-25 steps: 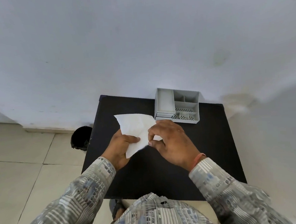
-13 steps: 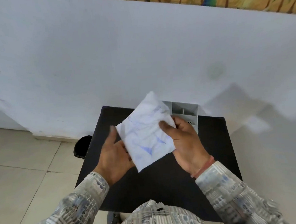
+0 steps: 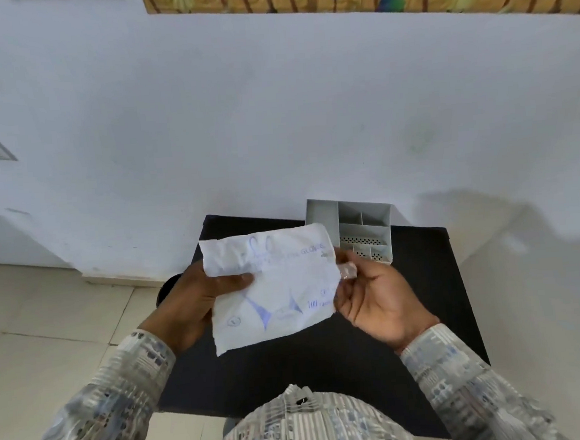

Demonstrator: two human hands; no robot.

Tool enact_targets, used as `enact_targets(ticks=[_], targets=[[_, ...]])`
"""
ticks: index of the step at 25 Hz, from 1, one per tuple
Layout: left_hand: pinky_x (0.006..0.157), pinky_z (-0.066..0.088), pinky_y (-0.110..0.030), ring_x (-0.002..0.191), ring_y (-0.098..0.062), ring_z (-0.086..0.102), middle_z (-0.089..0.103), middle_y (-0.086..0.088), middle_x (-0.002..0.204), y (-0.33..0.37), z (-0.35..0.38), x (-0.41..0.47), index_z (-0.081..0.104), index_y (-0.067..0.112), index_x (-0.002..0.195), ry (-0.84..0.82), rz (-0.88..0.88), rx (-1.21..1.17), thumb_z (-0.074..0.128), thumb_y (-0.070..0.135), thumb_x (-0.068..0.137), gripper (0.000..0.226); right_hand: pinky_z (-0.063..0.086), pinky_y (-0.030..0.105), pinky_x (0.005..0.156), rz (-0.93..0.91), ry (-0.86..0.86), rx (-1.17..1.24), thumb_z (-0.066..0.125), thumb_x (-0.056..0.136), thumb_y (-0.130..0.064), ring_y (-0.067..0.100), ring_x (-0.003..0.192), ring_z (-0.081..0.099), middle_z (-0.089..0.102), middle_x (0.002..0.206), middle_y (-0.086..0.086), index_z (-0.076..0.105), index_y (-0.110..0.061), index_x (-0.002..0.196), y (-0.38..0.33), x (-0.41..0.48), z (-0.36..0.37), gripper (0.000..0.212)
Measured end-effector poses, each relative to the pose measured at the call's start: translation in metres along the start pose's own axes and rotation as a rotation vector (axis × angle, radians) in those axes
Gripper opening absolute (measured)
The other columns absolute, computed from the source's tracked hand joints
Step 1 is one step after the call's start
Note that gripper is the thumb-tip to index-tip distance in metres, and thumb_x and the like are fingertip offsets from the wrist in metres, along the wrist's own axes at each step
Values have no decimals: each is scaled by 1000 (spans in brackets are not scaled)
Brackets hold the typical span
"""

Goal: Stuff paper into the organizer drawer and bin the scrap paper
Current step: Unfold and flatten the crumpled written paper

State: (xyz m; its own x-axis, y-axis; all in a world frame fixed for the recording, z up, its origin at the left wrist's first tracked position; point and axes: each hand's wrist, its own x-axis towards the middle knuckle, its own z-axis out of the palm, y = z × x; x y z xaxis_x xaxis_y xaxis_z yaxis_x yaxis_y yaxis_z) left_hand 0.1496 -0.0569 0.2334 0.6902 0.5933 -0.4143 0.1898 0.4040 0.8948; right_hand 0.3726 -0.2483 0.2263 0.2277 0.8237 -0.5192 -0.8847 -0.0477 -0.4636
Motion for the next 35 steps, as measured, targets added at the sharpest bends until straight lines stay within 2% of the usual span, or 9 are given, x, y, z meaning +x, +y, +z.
enact_targets(ticks=[4, 7, 9, 13, 18, 21, 27, 30, 35], targets=[[90, 67, -48, 112, -39, 78, 81, -18, 123, 20, -8, 0, 72, 5, 131, -102, -53, 68, 75, 5, 92, 39, 65, 44, 77, -160, 62, -694, 66, 99, -7, 32, 99, 77, 80, 112, 14, 77, -15, 119, 25, 18, -2, 25], [90, 67, -48, 112, -38, 79, 81, -17, 122, 20, -10, 2, 73, 8, 130, -113, -108, 57, 73, 11, 97, 33, 59, 61, 94, -21, -77, -362, 65, 99, -17, 39, 117, 72, 72, 134, 15, 67, -17, 135, 47, 26, -3, 36], [96, 63, -53, 112, -40, 78, 81, -18, 122, 10, -9, 6, 75, 8, 127, -44, -156, 39, 74, 18, 98, 30, 62, 53, 89, 116, -82, -224, 66, 93, -24, 36, 109, 75, 75, 129, 16, 73, -16, 129, 63, 33, 0, 37], [93, 64, -50, 105, -38, 79, 84, -14, 112, -3, -29, 7, 81, 6, 115, 266, -20, 92, 78, 15, 95, 22, 67, 42, 80, 76, -17, -191, 67, 94, -19, 31, 102, 78, 76, 126, 15, 72, -15, 129, 90, 52, 0, 36], [68, 64, -30, 85, -23, 84, 87, -6, 96, 20, -52, -8, 85, 9, 101, 100, 41, 385, 87, 6, 84, 17, 66, 42, 73, 156, -39, -64, 43, 110, -21, 33, 101, 78, 76, 122, 17, 65, -10, 137, 112, 63, -16, 37], [66, 65, -29, 83, -23, 84, 86, -10, 95, 22, -61, -3, 84, 3, 102, 84, -11, 349, 88, 5, 80, 22, 66, 44, 78, 154, 11, -81, 53, 102, -18, 34, 100, 78, 77, 117, 18, 66, -7, 131, 133, 79, -19, 34], [78, 66, -38, 86, -24, 84, 87, -8, 94, 7, -82, 5, 85, 7, 100, 84, -34, 453, 90, 6, 81, 19, 64, 50, 90, 136, -47, -40, 93, 73, -17, 38, 110, 75, 73, 129, 20, 68, -9, 133, 157, 91, -21, 66], [82, 67, -41, 94, -29, 83, 86, -9, 101, -18, -108, 19, 83, 5, 106, 128, -76, 420, 88, 3, 82, 25, 64, 54, 88, 134, 52, -72, 69, 96, -10, 39, 113, 74, 72, 132, 19, 68, -14, 134, 172, 107, -23, 38], [67, 64, -25, 83, -16, 82, 86, -4, 92, -71, -143, 38, 82, 5, 105, 116, -175, 451, 81, -10, 83, 26, 54, 63, 103, 142, 130, -143, 54, 104, -7, 46, 128, 64, 69, 137, 20, 64, -9, 140, 209, 147, -39, 38]])
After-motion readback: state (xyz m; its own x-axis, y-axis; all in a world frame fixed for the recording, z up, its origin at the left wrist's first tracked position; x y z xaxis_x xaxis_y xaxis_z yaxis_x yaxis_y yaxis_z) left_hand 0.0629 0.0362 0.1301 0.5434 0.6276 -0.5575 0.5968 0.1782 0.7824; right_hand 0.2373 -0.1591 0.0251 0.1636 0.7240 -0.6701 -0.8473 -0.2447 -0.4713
